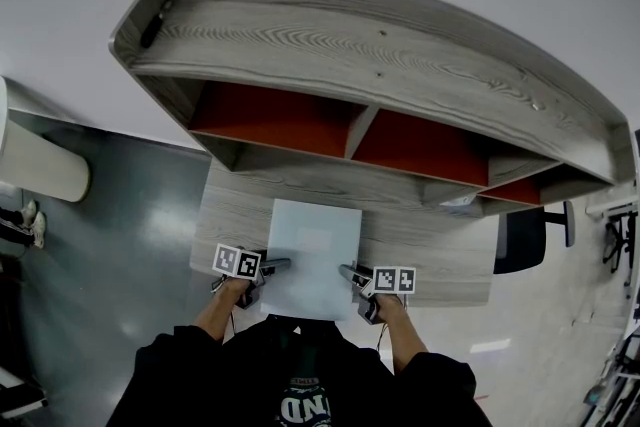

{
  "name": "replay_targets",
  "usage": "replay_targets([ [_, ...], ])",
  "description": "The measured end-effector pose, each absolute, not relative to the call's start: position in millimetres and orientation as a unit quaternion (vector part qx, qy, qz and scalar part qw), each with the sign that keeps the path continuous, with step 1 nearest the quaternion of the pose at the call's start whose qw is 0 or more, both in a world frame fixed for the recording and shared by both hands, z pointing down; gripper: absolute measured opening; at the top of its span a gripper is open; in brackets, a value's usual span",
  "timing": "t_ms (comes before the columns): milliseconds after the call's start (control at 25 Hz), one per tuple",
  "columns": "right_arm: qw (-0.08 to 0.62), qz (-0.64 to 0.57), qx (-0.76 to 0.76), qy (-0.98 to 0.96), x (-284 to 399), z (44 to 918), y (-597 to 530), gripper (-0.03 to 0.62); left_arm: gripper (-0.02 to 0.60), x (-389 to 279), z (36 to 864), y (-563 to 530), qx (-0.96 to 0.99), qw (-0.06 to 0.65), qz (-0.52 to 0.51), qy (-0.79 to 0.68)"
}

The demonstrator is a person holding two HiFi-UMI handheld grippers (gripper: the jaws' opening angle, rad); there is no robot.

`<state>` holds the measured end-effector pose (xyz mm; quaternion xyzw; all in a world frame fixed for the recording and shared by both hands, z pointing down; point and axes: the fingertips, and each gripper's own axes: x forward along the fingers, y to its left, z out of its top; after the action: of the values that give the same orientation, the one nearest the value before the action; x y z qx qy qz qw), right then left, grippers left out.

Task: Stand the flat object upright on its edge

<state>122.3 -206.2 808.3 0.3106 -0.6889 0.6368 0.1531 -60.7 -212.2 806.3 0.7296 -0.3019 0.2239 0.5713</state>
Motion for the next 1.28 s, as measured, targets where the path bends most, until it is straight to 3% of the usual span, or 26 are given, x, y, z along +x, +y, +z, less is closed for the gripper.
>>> replay_targets([
  [280, 0.184, 0.628, 0.312, -0.688, 120.7, 808.9, -206.9, 0.253, 0.347, -60.7, 806.2, -211.4, 0.726, 0.572, 0.233, -0.301],
  [1280, 0.156, 0.562, 0.336, -0.74, 132.8, 737.3, -223.5, 0.253, 0.341, -46.9, 727.3, -232.6, 0.794, 0.47, 0.214, -0.319],
])
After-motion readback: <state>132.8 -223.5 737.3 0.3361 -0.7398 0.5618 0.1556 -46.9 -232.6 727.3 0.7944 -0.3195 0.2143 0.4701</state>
